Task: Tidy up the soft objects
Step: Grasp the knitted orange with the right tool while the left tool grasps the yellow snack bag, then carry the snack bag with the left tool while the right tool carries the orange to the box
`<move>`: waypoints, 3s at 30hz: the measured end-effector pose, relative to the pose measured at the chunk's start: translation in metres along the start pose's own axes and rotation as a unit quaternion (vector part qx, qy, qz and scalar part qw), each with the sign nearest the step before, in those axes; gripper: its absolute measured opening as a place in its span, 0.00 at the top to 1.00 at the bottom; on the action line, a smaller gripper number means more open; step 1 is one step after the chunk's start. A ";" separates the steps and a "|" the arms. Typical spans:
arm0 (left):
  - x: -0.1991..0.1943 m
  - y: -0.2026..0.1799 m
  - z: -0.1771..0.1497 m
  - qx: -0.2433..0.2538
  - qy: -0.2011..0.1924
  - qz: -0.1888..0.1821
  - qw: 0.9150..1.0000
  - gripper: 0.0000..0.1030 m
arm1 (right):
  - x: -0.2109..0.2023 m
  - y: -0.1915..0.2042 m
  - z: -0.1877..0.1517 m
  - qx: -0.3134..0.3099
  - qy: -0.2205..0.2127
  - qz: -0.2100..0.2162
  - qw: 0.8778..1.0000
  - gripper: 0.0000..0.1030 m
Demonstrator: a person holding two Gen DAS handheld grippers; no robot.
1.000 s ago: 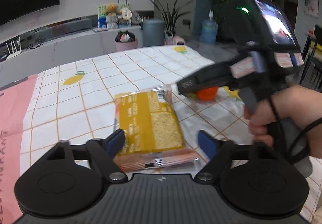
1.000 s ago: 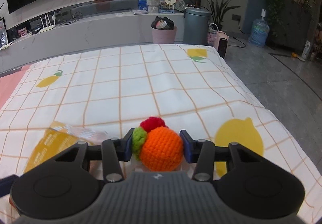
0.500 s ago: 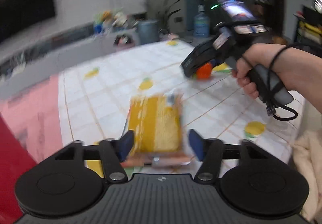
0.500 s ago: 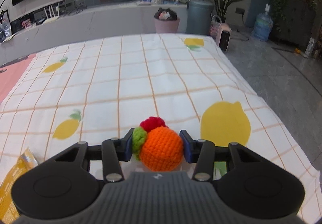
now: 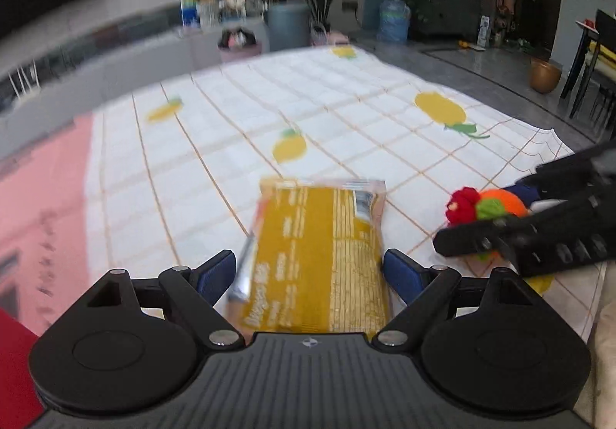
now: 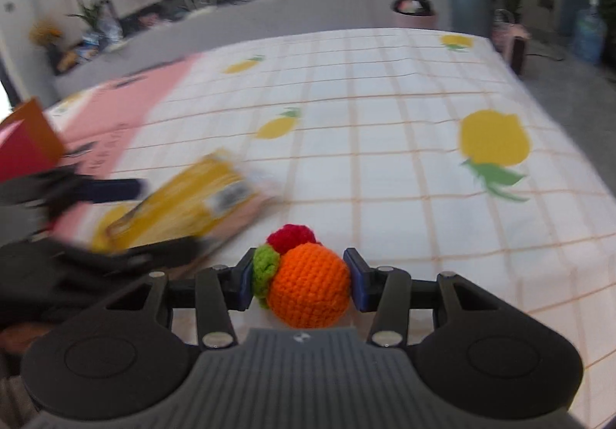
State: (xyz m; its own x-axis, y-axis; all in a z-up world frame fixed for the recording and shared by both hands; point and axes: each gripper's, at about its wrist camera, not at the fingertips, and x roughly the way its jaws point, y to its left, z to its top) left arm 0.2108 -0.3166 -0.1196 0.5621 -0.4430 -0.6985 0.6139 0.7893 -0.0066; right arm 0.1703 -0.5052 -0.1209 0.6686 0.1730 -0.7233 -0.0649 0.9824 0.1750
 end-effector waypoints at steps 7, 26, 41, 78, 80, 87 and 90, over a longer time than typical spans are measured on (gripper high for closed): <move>0.003 0.000 -0.002 0.000 -0.008 0.004 1.000 0.05 | 0.003 0.011 0.001 -0.026 0.006 -0.017 0.999 0.55; -0.084 0.013 -0.042 -0.037 0.017 0.022 0.999 0.30 | -0.055 0.082 0.005 -0.008 0.016 -0.094 0.995 0.56; -0.106 0.016 0.011 -0.005 -0.013 0.028 1.000 0.36 | -0.043 0.079 0.041 0.049 0.033 -0.133 0.989 0.56; -0.263 0.255 0.023 -0.061 -0.064 0.279 0.956 0.37 | 0.017 0.400 0.181 -0.099 -0.039 0.051 0.993 0.56; -0.262 0.264 0.012 -0.077 -0.067 0.269 0.958 0.37 | 0.016 0.416 0.171 -0.126 -0.048 0.068 0.989 0.56; -0.250 0.297 -0.027 -0.093 -0.031 0.257 0.961 0.37 | 0.027 0.445 0.137 -0.188 -0.045 0.089 0.977 0.56; -0.235 0.310 -0.029 -0.108 -0.017 0.266 0.958 0.37 | 0.037 0.451 0.131 -0.206 -0.034 0.088 0.974 0.56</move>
State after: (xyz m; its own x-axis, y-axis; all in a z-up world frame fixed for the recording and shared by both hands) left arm 0.2527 0.0446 0.0213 0.7838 0.0355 -0.6200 0.1092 0.9749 0.1939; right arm 0.2633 -0.0652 0.0188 0.6670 0.3493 -0.6581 -0.4648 0.8854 -0.0012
